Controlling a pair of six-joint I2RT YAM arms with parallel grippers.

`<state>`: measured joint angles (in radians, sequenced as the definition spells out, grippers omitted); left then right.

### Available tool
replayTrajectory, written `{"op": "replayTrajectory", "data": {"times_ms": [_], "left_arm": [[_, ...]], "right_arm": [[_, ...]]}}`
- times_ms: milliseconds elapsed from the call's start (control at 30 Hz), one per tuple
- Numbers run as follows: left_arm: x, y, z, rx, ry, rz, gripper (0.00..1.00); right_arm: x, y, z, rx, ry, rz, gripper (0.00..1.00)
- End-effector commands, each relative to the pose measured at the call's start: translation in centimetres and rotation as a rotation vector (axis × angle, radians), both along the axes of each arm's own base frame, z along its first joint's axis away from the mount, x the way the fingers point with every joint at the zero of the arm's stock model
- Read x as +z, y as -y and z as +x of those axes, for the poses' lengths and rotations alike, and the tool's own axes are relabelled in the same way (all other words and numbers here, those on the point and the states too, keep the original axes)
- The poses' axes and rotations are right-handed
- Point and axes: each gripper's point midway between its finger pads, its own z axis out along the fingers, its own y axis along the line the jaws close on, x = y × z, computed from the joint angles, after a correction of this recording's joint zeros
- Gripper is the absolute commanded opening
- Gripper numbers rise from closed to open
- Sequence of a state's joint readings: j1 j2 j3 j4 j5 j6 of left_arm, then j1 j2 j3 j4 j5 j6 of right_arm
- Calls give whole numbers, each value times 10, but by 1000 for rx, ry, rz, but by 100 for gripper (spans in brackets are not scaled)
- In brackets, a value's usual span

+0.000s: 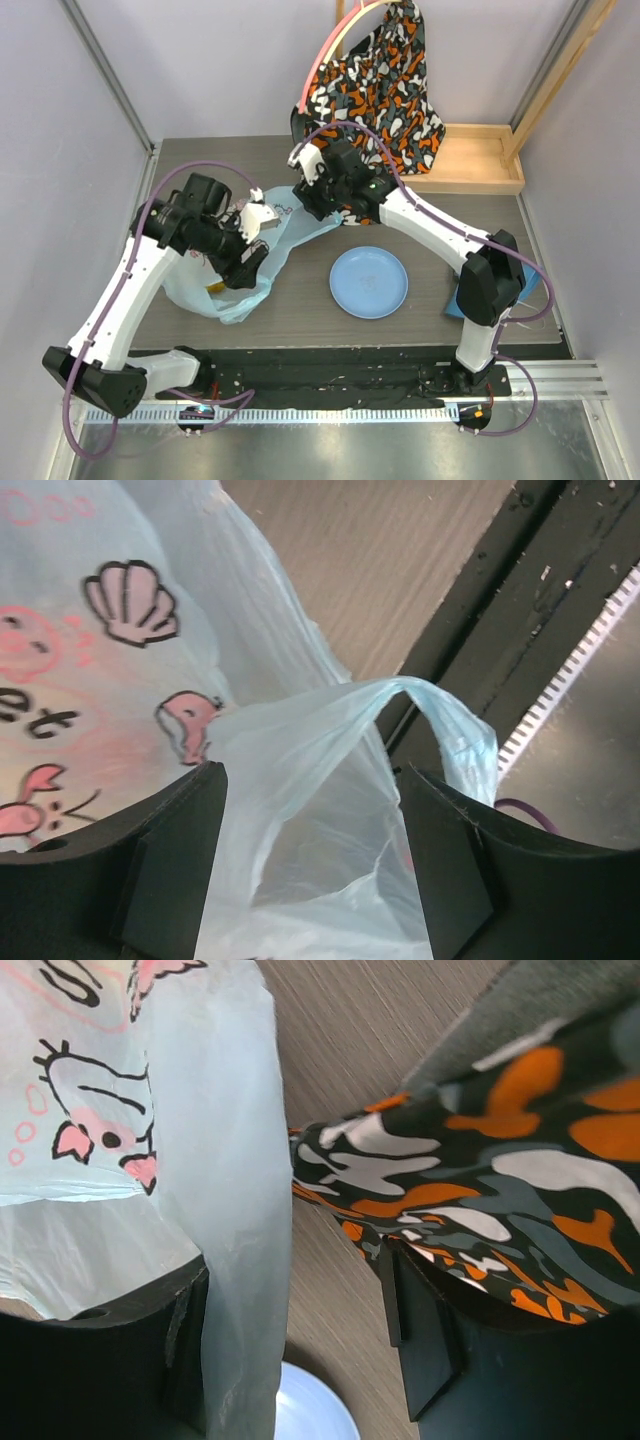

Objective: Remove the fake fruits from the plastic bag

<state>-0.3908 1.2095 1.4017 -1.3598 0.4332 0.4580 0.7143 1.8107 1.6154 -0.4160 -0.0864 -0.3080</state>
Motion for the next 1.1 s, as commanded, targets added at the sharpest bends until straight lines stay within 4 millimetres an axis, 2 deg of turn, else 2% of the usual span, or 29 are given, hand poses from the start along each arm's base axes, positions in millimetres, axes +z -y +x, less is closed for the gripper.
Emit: {"op": "replayTrajectory", "data": {"times_ms": [0,100,233,267,367,467,533,600,733,767,800,833,867,933,967,1000,1033,1067], "left_arm": [[20,-30,-56,-51,-96,107,74],[24,-23,-61,-55,-102,91,75],[6,-12,-90,-123,-211,100,74],[3,-9,-100,-131,-252,78,74],[-6,-15,-112,-153,-258,98,76],[-5,-10,-114,-196,-261,98,79],[-12,-6,-116,-236,-294,140,79],[-22,-2,-112,-246,-326,179,72],[-41,-9,-78,-186,-242,318,39],[-43,-8,-60,-155,-172,336,19],[-42,-10,-51,-135,-136,355,7],[-37,-20,-35,-80,-75,391,0],[-34,-23,-22,-38,-30,394,0],[-20,-52,9,144,74,422,0],[-12,-60,30,232,147,404,0],[-3,-86,48,379,198,409,0],[17,-97,73,484,322,367,0],[30,-115,88,586,396,380,0]], "right_arm": [[19,4,4,-27,24,35,63],[12,7,8,-37,10,27,63],[3,7,18,-65,-15,28,63],[6,5,21,-70,-10,36,63],[3,6,30,-83,-7,32,63],[1,5,36,-93,-13,34,63],[1,3,37,-91,-13,37,63],[2,2,38,-90,-12,42,63],[5,2,38,-83,0,39,60],[4,3,38,-75,4,31,56],[3,5,38,-71,9,22,53],[2,5,37,-66,12,14,51],[0,6,38,-57,16,1,41],[-13,4,42,-47,2,-20,24],[-6,0,48,-44,19,-16,13],[-5,-4,53,-47,22,-11,1],[-17,-6,62,-61,9,-22,1],[4,-13,74,-68,47,19,1]]}}
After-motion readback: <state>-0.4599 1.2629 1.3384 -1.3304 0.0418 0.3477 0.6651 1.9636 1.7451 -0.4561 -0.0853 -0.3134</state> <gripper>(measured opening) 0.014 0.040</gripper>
